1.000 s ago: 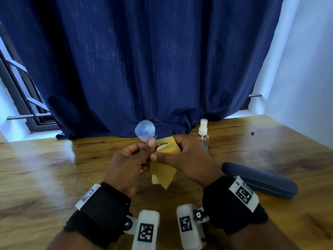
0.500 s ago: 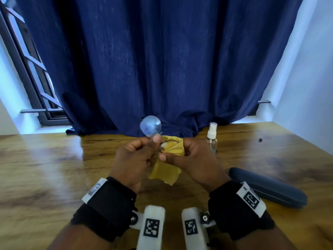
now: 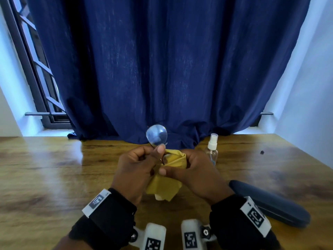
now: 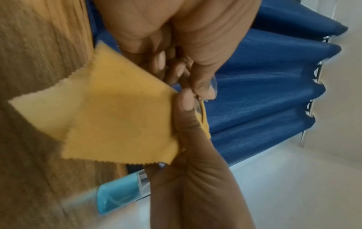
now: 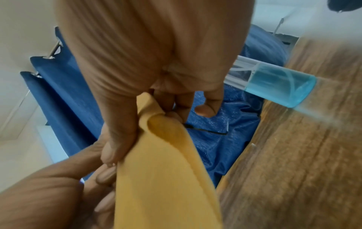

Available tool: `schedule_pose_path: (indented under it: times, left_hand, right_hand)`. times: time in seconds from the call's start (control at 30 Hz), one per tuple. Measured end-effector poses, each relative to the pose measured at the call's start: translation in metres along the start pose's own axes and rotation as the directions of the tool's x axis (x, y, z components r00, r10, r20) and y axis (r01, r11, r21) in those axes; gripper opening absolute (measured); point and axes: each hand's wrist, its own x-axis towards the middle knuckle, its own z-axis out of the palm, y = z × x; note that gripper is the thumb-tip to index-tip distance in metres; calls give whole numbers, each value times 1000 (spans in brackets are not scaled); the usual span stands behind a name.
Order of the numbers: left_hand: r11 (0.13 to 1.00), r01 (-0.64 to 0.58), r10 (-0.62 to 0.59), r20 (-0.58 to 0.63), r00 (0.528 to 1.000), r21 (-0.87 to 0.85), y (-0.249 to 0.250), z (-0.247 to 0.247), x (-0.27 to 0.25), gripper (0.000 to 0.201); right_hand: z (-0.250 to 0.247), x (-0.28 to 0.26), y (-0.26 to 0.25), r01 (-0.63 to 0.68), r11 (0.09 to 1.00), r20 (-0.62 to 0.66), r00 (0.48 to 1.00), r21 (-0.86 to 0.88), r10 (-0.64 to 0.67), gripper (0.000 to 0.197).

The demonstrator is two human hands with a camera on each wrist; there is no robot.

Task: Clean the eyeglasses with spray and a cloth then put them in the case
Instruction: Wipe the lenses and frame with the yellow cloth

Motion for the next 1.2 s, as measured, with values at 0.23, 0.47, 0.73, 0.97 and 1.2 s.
schedule_pose_path:
  times: [0.23,0.47,0.73,0.97,1.2]
  left_hand:
    - [996,-65,64,10,998,59,-1,-1,-1,17]
    - [997,-27,29,-15,999,78,4,-12,4,34]
    - [969,-141,133,50,990,203,-3,-13,6,28]
    - [962,-182,172,68,983,202,0,-12,5,26]
    - [890,-255,192,197,961,377,-5,-7,2,9]
  right_hand:
    - [-1,0,1,21,1000,-65,998,-4,-21,22]
    - [-5,1,-2,-17,996,-37,999,83,20,21]
    - [-6,1,-3,-88,939,-129,982,334,138,16]
    - [-16,7,2,-33,827,-219,958,561,187,33]
    - [-14,4,-6,28,832,-215,970,555,111,30]
